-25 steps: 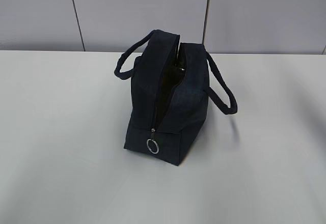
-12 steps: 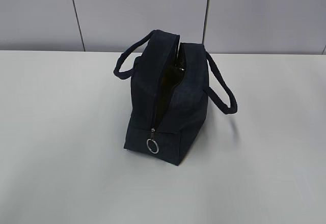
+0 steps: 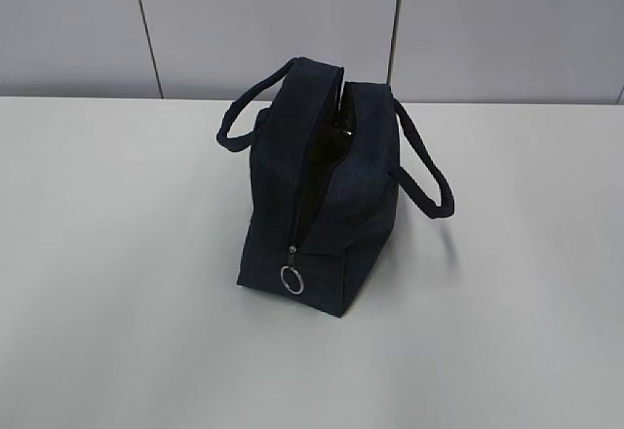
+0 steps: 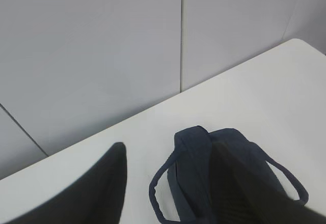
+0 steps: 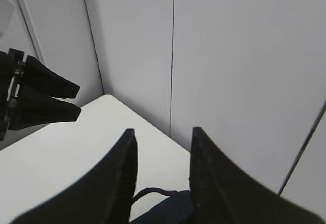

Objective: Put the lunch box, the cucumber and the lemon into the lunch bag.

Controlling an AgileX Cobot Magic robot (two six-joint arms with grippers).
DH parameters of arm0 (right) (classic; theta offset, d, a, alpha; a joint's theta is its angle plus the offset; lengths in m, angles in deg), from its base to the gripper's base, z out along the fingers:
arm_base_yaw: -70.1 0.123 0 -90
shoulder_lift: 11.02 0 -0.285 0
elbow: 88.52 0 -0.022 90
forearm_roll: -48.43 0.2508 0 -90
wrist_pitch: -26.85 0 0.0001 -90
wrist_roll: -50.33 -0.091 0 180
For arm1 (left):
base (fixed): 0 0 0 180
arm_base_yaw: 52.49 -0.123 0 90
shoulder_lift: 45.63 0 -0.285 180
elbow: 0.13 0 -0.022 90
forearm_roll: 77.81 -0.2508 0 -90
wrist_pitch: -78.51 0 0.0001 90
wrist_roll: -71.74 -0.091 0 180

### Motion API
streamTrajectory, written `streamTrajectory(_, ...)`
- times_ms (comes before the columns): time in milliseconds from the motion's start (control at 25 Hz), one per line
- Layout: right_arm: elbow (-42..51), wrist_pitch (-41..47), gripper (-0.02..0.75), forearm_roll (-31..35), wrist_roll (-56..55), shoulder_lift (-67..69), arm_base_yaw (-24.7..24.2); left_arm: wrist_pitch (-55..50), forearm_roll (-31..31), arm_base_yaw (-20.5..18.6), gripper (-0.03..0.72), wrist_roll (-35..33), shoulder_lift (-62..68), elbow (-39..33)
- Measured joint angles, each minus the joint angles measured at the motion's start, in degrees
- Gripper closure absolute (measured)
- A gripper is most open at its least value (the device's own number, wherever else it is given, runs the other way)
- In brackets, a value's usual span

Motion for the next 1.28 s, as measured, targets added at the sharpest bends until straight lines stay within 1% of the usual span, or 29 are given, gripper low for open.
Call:
streamTrajectory(120,0.0,0.0,0.475,-0.2,0.0,-4.6,0.0,0.0,-0.3,0.0,0.325,0.0,-2.1,0.0)
streamTrajectory(240,2.6,-0.1,0.481,-1.5,0.1,-9.6,0.0,0.0,-0.4,0.0,0.325,0.0,-4.4,0.0)
streamTrajectory(360,8.8,-1.0,0.500,-3.3,0.1,-16.0,0.0,-0.2,-0.4,0.0,0.325,0.0,-6.8,-0.3)
streamTrajectory(440,14.7,-2.6,0.505,-4.3,0.3,-21.2,0.0,0.2,-0.4,0.0,0.326,0.0,-9.0,-2.7)
streamTrajectory(520,22.6,-5.1,0.506,-5.2,0.7,-26.4,0.0,1.3,-0.4,0.0,0.326,0.0,-11.4,-6.3)
streamTrajectory(800,51.5,-16.4,0.507,-5.6,2.1,-45.6,0.0,7.2,0.0,0.0,0.326,-0.4,-20.7,-23.3)
streamTrajectory(960,66.6,-19.7,0.507,-6.0,2.3,-52.9,0.0,9.2,0.6,0.0,0.326,-1.3,-25.1,-31.6)
streamTrajectory(1160,77.2,-20.1,0.507,-5.6,2.3,-56.7,0.0,12.7,0.9,0.0,0.326,-2.8,-30.9,-40.8)
streamTrajectory(1280,80.9,-20.1,0.507,-2.6,2.4,-56.8,0.0,14.4,1.2,0.0,0.326,-3.2,-34.3,-45.2)
